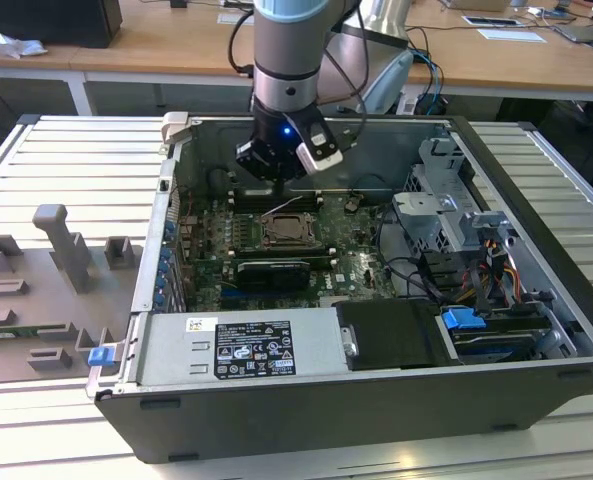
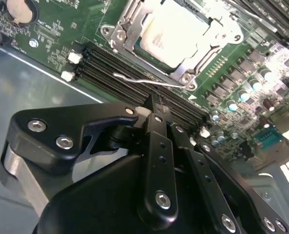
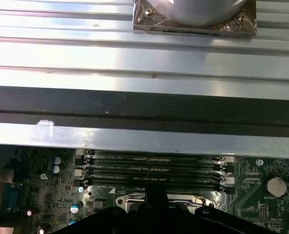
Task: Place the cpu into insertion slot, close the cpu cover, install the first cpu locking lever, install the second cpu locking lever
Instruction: 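Install the first cpu locking lever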
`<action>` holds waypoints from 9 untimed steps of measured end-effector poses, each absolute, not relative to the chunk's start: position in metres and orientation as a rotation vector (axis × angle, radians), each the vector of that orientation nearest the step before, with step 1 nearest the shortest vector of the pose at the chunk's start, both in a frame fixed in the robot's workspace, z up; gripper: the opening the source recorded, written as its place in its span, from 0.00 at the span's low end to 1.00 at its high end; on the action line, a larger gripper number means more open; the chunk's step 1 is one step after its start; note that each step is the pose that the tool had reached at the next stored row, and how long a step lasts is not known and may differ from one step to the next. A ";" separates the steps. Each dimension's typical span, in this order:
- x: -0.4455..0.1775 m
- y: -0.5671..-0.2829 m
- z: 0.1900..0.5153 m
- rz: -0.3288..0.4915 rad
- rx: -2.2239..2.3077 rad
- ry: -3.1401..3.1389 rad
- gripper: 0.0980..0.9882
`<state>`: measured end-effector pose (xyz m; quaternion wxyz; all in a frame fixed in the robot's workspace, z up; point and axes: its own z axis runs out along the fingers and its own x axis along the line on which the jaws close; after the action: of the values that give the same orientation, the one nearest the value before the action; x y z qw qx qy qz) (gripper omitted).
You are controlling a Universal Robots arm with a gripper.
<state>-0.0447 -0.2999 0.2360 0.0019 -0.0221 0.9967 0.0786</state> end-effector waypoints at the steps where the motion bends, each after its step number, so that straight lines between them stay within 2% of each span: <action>1: -0.043 -0.300 0.235 0.246 -0.069 3.127 0.01; 9: -0.033 -0.299 0.227 0.247 -0.069 3.127 0.01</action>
<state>-0.0332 -0.2994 0.2272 0.0019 -0.0221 0.9967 0.0786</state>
